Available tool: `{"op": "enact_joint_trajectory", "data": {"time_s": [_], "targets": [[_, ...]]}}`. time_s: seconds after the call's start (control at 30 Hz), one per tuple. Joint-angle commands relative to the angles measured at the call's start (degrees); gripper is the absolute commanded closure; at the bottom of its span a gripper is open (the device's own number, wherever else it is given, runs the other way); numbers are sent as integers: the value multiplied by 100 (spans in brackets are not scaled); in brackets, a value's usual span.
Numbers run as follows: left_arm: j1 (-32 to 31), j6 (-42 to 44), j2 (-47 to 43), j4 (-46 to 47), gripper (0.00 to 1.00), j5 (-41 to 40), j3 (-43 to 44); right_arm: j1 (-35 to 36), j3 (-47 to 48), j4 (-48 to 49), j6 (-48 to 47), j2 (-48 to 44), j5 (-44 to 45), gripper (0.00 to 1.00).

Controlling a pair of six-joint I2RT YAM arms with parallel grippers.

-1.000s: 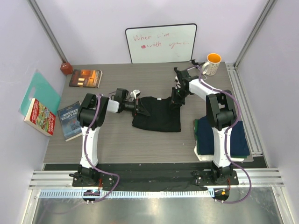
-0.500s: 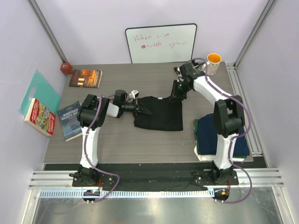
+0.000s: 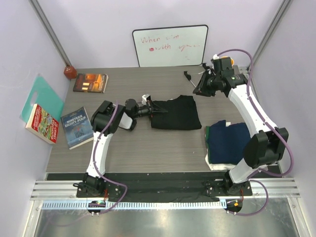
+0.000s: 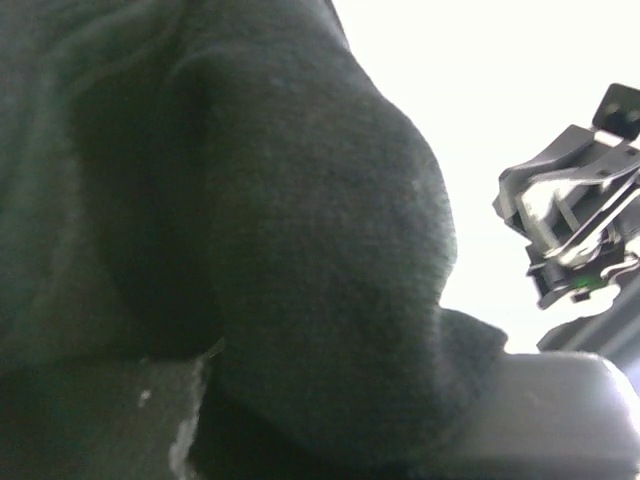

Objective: Fold and stack the t-shirts

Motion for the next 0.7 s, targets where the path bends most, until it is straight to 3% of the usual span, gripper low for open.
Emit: {"op": "enact_joint_trajectory", "data": {"time_s": [0.0,0.27,0.5,0.67], "targets": [[-394,-1032,-137,824,100,-123,291,1,-449,-44,115,-459,201,75],[-605,-988,-128,560,100,-553,634,-69,-1021,-167,71,-881,341,75],[-605,-127,-313,-879,100,-712,1222,-192,-1538,-325,-8,-1303,561,75],[-605,181,-383,-1383,100,-800,1705,-324,-1847,-378,-69,-1567,825,75]]}}
